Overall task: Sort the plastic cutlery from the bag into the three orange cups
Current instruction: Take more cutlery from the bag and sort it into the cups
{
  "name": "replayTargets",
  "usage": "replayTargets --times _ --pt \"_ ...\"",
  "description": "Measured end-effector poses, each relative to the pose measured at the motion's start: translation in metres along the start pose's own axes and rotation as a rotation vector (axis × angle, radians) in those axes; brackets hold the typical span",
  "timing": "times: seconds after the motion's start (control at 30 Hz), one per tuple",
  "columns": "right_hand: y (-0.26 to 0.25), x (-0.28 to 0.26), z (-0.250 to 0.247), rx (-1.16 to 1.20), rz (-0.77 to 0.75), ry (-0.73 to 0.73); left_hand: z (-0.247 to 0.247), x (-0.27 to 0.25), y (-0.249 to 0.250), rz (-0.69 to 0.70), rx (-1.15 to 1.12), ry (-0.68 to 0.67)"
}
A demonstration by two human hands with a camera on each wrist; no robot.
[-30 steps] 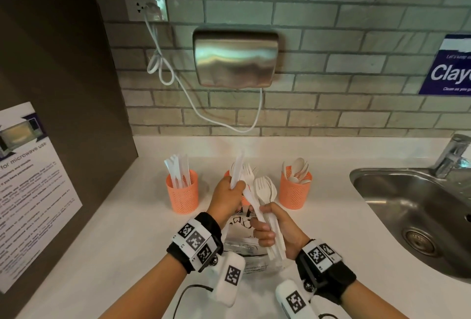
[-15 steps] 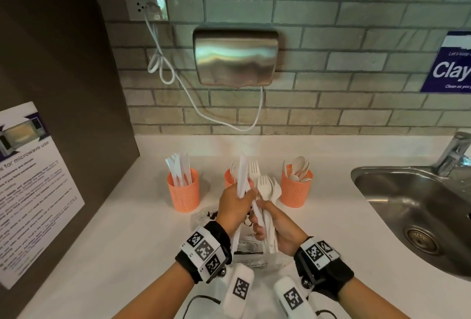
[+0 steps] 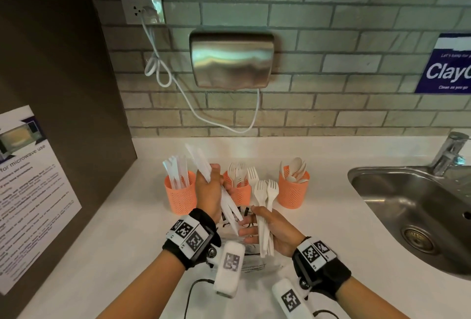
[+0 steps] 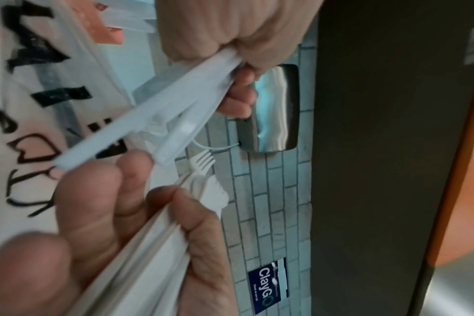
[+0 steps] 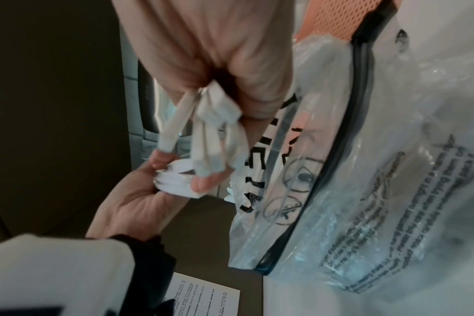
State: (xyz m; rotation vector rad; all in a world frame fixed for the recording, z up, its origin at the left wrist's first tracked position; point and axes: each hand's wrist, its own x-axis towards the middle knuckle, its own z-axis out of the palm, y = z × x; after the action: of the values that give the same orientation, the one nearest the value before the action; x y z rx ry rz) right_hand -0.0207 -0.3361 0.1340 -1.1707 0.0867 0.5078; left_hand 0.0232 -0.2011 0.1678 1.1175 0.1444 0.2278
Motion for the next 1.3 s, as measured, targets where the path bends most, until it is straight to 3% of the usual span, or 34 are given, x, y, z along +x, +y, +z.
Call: replayTargets --times 0.13,0.4,0.83,1.07,1.3 --pt "0.0 0.003 0.0 0.016 0.038 -0.016 0.01 -0.01 0.016 0.177 -0.006 -0.018" --pt "-0.009 0.001 0.013 0.237 0.038 -0.037 0.019 -0.032 0.012 0.346 0.134 -0.141" --pt "0.002 0.008 0.012 0.014 0.022 -0.025 -0.005 -0.012 -0.015 0.19 0.341 -0.219" --pt "-0.006 0.001 -0.004 -0.177 -0.045 0.104 -0.039 0.042 0.006 0.053 0.427 -0.084" --pt "-0.013 0.004 -0.007 -0.128 -0.026 0.124 -0.061 0.108 0.029 0.234 0.376 0.167"
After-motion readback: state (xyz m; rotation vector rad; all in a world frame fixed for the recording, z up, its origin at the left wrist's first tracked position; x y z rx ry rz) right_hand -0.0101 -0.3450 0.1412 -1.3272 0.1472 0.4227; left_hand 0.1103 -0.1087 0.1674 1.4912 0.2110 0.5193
